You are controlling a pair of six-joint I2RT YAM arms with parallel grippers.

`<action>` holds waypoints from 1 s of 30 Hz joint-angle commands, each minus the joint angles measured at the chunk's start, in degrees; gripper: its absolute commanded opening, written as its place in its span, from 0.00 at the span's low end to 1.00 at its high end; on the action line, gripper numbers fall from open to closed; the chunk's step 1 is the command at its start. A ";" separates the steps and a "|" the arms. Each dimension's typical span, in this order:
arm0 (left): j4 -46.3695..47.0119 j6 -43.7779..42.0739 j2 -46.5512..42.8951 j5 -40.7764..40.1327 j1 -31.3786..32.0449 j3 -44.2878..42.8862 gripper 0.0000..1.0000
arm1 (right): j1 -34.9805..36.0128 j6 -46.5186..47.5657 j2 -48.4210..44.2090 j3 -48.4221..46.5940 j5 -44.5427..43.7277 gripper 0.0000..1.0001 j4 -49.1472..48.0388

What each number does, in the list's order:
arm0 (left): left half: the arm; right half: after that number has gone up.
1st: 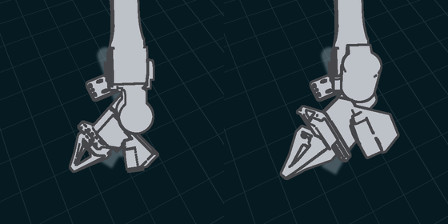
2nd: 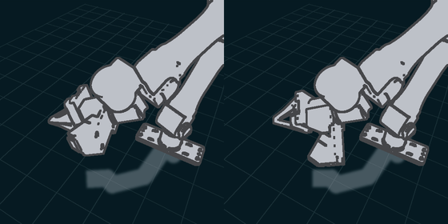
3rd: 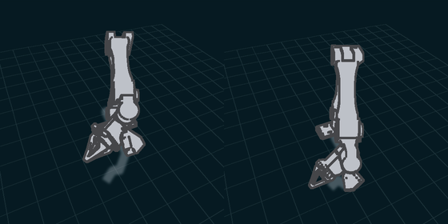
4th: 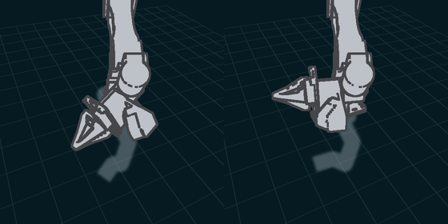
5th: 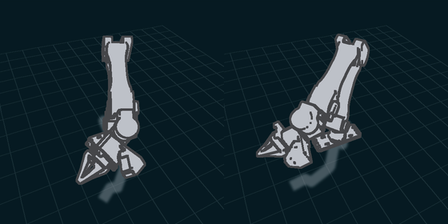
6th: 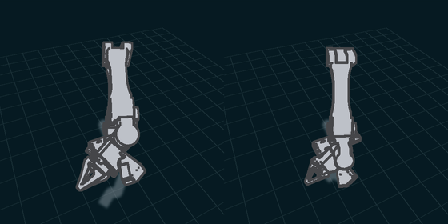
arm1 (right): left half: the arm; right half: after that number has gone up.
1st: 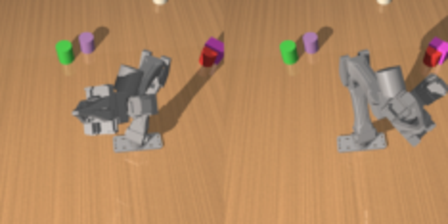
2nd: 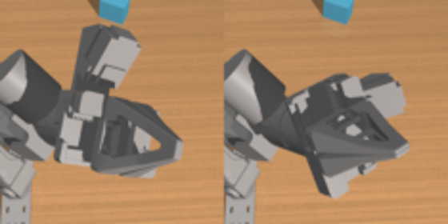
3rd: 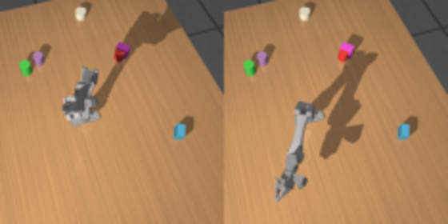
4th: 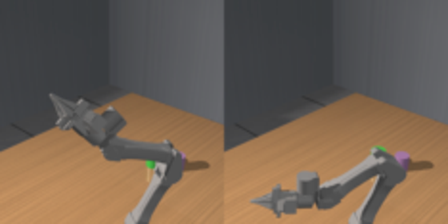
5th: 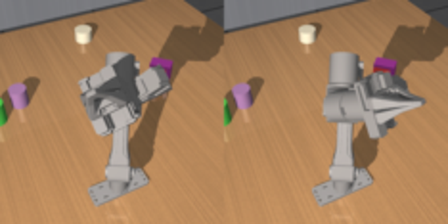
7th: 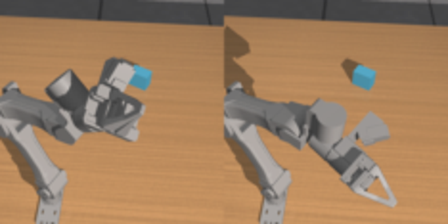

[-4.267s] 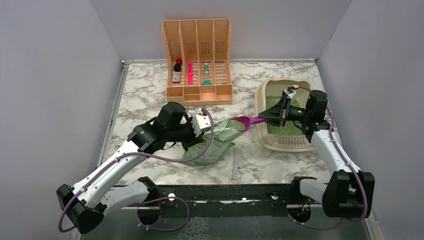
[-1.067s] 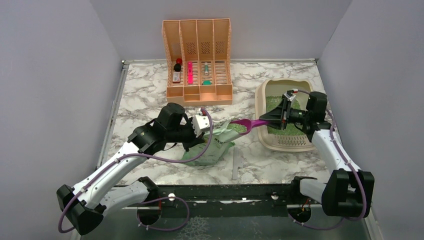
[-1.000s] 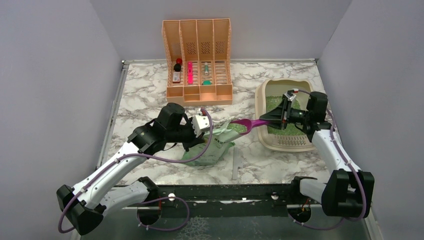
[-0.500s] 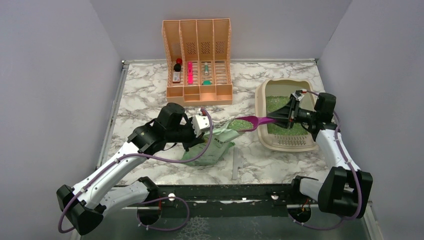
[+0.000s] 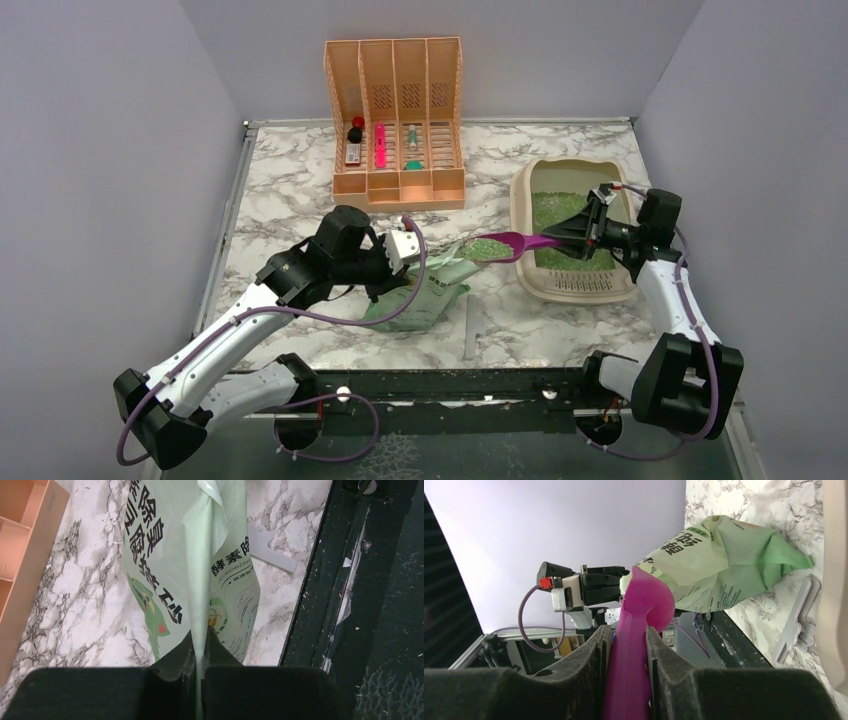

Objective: Fill the litter box with clean litter
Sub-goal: 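Scoop the cat litter from the cat litter bag.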

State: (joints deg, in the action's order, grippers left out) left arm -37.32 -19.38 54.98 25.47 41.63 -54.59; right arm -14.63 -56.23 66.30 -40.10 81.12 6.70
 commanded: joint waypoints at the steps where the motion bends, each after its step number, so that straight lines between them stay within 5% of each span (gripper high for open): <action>1: 7.17 -0.36 -0.63 2.40 0.12 -2.15 0.00 | -1.81 1.86 -1.81 1.86 3.78 0.01 3.11; 30: 7.13 -0.64 -0.41 3.18 0.11 -2.15 0.00 | -3.97 -10.74 -7.93 7.43 2.20 0.01 -9.26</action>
State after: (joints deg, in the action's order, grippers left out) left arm -36.97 -19.35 55.33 25.52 41.63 -54.59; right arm -17.93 -63.90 59.77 -33.56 81.95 1.28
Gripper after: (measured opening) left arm 0.017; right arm 0.315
